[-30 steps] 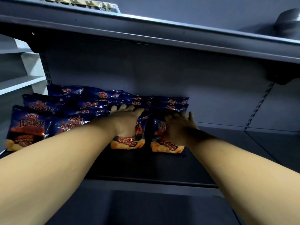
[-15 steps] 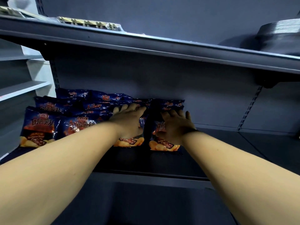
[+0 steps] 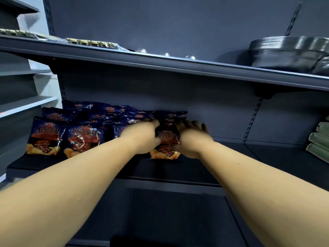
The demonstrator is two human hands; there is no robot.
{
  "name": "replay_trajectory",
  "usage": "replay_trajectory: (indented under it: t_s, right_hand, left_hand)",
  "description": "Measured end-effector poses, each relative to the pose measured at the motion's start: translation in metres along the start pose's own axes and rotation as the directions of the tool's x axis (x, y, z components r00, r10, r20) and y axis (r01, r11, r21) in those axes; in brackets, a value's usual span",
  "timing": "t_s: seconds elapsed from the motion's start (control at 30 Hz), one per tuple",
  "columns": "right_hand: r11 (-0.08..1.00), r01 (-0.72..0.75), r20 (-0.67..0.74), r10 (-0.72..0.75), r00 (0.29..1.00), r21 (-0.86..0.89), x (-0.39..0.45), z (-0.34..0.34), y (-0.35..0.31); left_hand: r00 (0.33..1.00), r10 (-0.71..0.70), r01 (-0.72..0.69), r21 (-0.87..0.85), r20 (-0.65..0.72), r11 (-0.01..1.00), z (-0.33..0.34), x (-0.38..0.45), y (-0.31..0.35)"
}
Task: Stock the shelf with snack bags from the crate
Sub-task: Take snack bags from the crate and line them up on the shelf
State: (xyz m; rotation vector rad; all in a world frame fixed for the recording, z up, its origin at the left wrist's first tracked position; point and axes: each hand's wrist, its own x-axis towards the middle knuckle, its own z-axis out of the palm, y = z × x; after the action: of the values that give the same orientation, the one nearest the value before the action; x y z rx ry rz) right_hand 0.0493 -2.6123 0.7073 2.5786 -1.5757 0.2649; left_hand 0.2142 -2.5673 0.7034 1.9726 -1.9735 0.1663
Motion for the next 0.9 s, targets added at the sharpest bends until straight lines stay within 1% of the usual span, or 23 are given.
replay_trajectory:
  t_s: [0.1, 0.23, 0.47, 0.6, 0.9]
  right_hand:
    - [1.0, 0.017, -0.041, -0.017, 0.999, -0.004, -0.02, -0.007, 0.014]
    - [0.998, 0.034, -0.065, -0.037, 0.997, -0.044, -0.049, -0.011, 0.035]
    - [0.997, 0.048, -0.052, -0.051, 0.997, -0.068, -0.094, -0.013, 0.074]
    - [0.997, 0.043, -0.051, -0.046, 0.998, -0.061, -0.108, -0.014, 0.088]
    - [0.999, 0.021, -0.049, -0.022, 0.999, -0.037, -0.128, -0.007, 0.101]
  left_hand:
    - [1.0, -0.004, 0.004, 0.018, -0.006, 1.0, 0.0, -0.011, 0.025]
    - [0.999, -0.017, 0.016, 0.036, 0.03, 0.999, 0.003, -0.026, 0.058]
    - [0.998, -0.016, 0.014, 0.037, 0.056, 0.999, 0.013, -0.048, 0.106]
    - [0.998, -0.013, 0.011, 0.031, 0.054, 0.999, 0.017, -0.056, 0.124]
    - [0.997, -0.002, 0.001, 0.015, 0.073, 1.0, 0.024, -0.069, 0.138]
